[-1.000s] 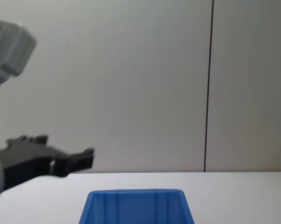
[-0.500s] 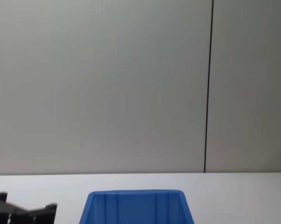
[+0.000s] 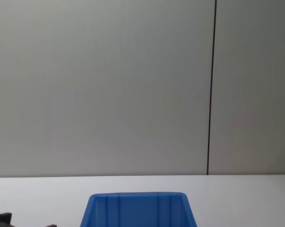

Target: Pick up the two dolls from the table and place them into the box.

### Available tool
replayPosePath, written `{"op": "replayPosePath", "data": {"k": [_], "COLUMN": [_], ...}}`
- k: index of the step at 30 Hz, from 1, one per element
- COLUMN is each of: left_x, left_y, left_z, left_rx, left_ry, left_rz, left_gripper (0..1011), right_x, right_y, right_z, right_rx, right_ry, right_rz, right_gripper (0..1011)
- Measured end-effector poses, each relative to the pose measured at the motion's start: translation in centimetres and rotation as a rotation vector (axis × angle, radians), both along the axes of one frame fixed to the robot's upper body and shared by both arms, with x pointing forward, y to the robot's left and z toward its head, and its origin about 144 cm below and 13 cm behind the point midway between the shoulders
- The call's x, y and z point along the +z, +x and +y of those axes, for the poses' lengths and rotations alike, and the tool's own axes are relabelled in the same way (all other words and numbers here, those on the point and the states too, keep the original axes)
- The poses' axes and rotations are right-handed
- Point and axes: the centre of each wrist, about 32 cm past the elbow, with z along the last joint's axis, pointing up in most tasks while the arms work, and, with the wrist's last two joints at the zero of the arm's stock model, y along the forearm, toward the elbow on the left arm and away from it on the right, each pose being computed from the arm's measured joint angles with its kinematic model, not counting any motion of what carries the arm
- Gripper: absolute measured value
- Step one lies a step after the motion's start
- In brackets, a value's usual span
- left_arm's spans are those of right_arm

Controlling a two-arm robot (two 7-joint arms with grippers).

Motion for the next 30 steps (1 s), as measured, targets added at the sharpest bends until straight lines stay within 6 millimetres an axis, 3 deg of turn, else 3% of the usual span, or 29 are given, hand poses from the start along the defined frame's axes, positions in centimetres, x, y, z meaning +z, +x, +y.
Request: {"op": "replayPosePath", "data": {"k": [30], "left_x": [-3.7], "left_y": [3.7], "left_z": [3.2], "left_rx": [-0.074], "left_ry": [-0.005], "left_rz": [0.127], "left_gripper": [1001], "right_x": [0.0], "right_y": [-0.2], "right_z": [-0.4], "right_rx": [-0.020], "right_ry": [-0.003], "right_rz": [-0.014], "right_gripper": [1001]}}
